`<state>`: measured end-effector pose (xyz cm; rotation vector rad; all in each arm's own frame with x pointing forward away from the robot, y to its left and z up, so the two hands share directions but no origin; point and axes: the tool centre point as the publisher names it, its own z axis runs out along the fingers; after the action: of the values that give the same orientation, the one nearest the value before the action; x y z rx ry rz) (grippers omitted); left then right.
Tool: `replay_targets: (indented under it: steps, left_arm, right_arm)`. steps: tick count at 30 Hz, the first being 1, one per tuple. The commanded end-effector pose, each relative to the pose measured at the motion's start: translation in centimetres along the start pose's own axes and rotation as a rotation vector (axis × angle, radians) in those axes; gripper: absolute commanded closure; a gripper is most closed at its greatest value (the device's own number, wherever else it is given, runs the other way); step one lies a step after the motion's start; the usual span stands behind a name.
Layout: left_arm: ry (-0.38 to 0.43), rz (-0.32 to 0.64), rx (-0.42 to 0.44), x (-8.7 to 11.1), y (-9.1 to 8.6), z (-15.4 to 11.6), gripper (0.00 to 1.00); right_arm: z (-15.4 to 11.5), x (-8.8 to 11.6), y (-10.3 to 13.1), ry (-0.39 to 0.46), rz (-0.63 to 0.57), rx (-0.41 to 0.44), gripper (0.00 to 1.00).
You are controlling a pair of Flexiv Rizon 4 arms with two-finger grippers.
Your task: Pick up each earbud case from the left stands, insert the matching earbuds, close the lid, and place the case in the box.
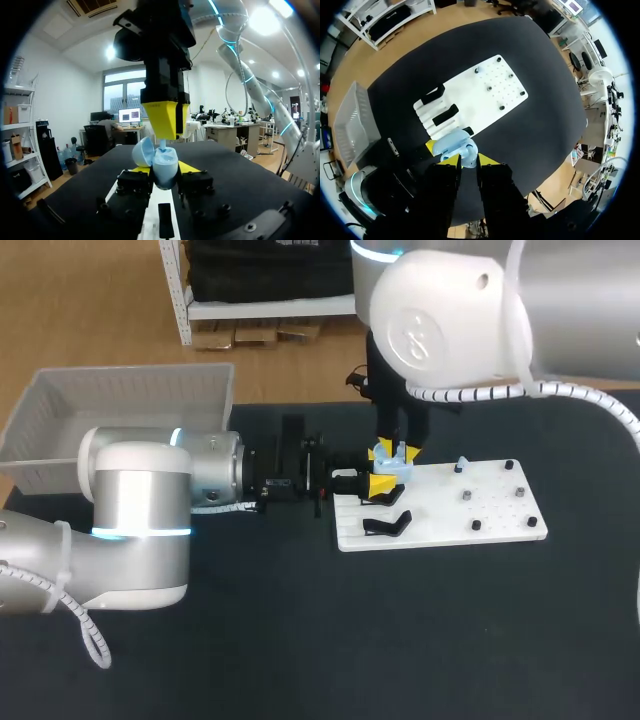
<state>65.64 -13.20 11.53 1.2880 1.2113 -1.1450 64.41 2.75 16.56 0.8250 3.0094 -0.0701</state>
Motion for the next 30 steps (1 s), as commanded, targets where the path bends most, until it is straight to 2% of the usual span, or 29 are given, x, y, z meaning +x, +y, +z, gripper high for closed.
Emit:
replay_targets:
  steps: [1,28,30]
  left_arm:
    - [-0.005,0.003,-0.003,0.12,-0.03,0.0,1.0]
    - [-0.005,0.003,-0.003,0.12,-0.03,0.0,1.0]
    - [-0.005,0.003,-0.003,0.12,-0.03,0.0,1.0]
  right_arm:
    - [0.18,-0.14,0.07,0.0,0.003,0.006,1.0]
    - [1.14,-0.19,0.07,0.013,0.01,0.038,1.0]
    - [1.16,-0.18,0.08,0.015,0.01,0.038,0.77]
